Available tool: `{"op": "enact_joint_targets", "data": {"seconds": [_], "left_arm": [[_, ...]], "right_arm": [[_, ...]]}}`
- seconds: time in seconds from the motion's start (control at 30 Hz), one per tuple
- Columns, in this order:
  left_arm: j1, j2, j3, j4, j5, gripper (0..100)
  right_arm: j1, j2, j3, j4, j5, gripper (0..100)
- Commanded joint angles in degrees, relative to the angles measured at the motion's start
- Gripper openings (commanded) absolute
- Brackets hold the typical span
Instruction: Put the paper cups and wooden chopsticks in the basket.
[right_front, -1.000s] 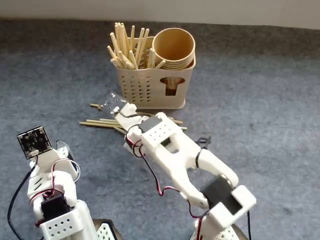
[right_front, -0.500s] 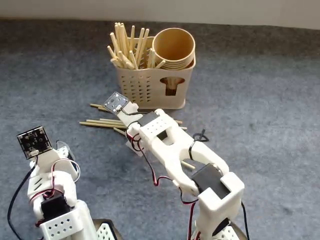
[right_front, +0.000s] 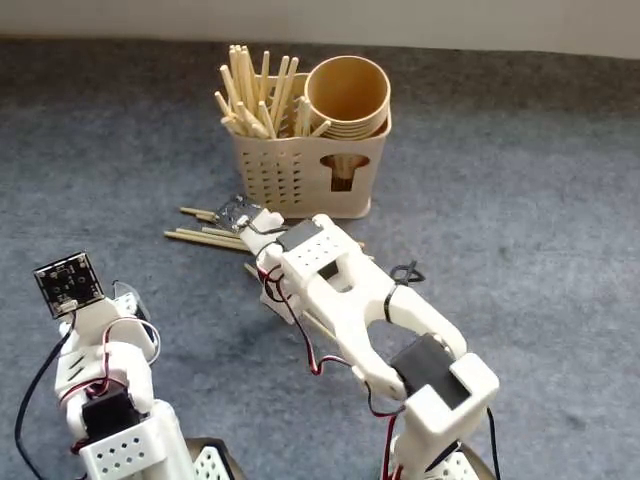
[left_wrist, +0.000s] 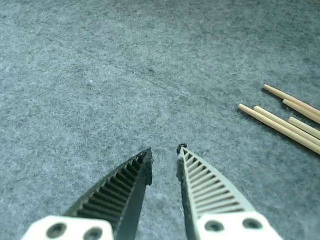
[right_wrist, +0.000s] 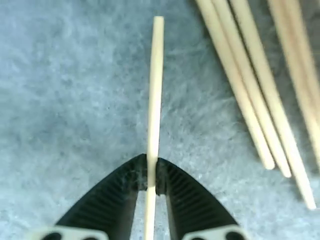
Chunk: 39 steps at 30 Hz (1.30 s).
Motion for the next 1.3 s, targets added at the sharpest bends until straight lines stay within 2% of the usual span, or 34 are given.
{"op": "enact_joint_targets", "data": {"seconds": [0.0,0.4,0.5,0.6,0.73,1.07,1.27], "left_arm": [[-0.6,0.0,1.2,0.1,0.1,10],[-0.6,0.0,1.2,0.1,0.1,10],[-0.6,0.0,1.2,0.1,0.1,10],[-0.6,0.0,1.2,0.1,0.1,10],[-0.6,0.0,1.2,0.1,0.1,10],[-0.6,0.0,1.2,0.1,0.1,10],[-0.6,0.0,1.2,0.1,0.1,10]], "right_arm": [[0.7,-7.5,-1.5,0.9,0.2,0.5],[0.2,-20.4,3.6,1.7,0.1,0.5],[0.2,-24.2,4.6,1.5,-3.9,0.5],[0.3,-27.3,6.3,-1.2,-9.8,0.5],[0.2,-30.0,9.8,-5.7,-13.5,0.5],[0.2,-41.4,16.6,-10.3,-15.3,0.5],[0.2,-49.4,25.0,-20.4,-17.7,0.5]]}}
